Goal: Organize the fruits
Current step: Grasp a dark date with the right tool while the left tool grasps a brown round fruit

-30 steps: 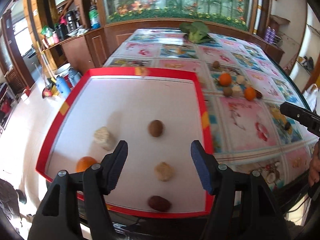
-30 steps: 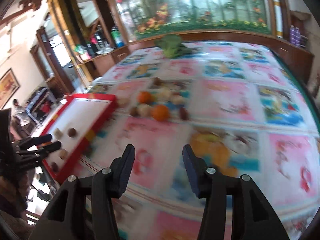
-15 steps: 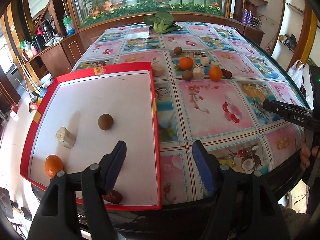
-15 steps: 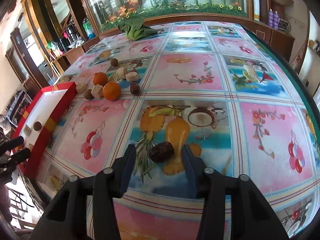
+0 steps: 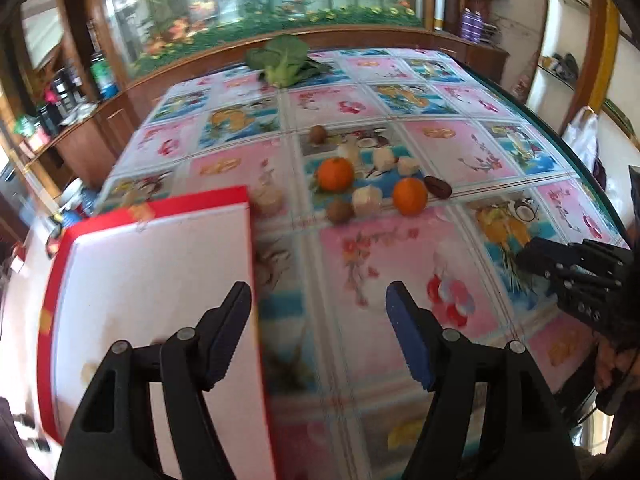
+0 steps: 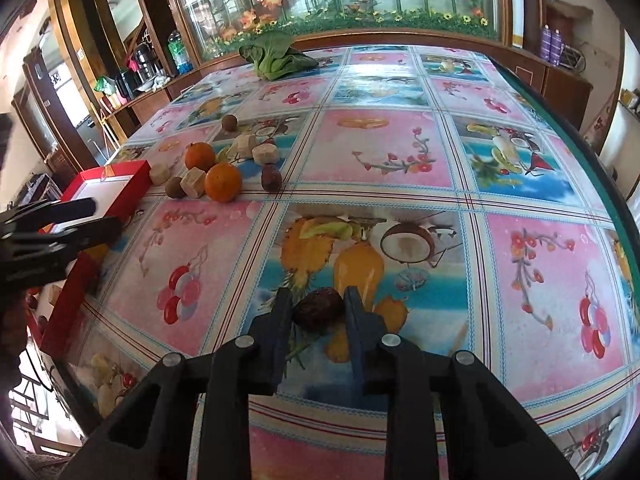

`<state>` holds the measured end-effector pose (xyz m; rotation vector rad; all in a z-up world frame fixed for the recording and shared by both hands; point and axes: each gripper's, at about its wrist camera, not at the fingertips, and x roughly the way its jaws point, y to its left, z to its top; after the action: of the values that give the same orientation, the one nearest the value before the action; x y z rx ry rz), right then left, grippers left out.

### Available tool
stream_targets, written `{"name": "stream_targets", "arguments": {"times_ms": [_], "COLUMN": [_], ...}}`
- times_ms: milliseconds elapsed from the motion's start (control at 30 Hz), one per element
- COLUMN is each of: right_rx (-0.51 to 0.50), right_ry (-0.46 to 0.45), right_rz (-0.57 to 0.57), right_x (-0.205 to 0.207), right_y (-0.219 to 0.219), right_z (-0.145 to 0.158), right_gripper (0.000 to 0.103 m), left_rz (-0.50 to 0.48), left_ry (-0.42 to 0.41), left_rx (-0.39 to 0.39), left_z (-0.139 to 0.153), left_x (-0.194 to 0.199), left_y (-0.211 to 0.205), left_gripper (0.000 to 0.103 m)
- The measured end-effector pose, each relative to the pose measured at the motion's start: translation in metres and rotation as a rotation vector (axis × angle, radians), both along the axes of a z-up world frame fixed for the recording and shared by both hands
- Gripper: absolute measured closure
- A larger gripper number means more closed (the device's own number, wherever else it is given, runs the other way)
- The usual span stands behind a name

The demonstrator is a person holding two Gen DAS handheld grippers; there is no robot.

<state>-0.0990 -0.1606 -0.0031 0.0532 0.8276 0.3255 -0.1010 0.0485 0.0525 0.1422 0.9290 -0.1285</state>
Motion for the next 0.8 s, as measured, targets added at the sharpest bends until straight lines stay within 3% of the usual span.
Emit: {"name": "stream_targets", "arguments": {"times_ms": [167, 233, 333, 467, 700, 800], "right_rx": [0.045, 0.052, 0.066, 0.099, 0.103, 0.1], "right_ry": [0.01, 0.012, 0.015, 0.025, 0.027, 0.026], "right_rz": [0.022, 0.033, 0.042, 0.05, 0.053, 0.053], "right_x": [0.001, 0.001, 0.002, 0.003, 0.003, 0.003], "right_y": [-0.003, -0.002, -0.003, -0.006, -0.006, -0.006], "right_z": [0.0, 0.0, 0.0, -0.001, -0.001, -0.001], "right_gripper": [0.078, 0.078, 0.078, 0.078, 0.078, 0.078], "left_rz": [-0.03, -0.041, -0.068, -0.095, -0.145, -0.144], "left_ry": [0.082, 0.102, 0.138, 0.152, 0.164, 0.16], "left_rx": [0.052, 0.081, 0.093, 0.072, 0.036, 0.016], "left_z": [-0.019, -0.024, -0.033, -0.035, -0.035, -0.036], "left_x": [0.05, 0.063, 0.079, 0.093, 0.101, 0.1], "left_y": [-0.005, -0.008, -0.011, -0.013, -0.021, -0.02], "left_gripper": [0.039, 0.047, 0.048, 0.051, 0.079, 0.079]}}
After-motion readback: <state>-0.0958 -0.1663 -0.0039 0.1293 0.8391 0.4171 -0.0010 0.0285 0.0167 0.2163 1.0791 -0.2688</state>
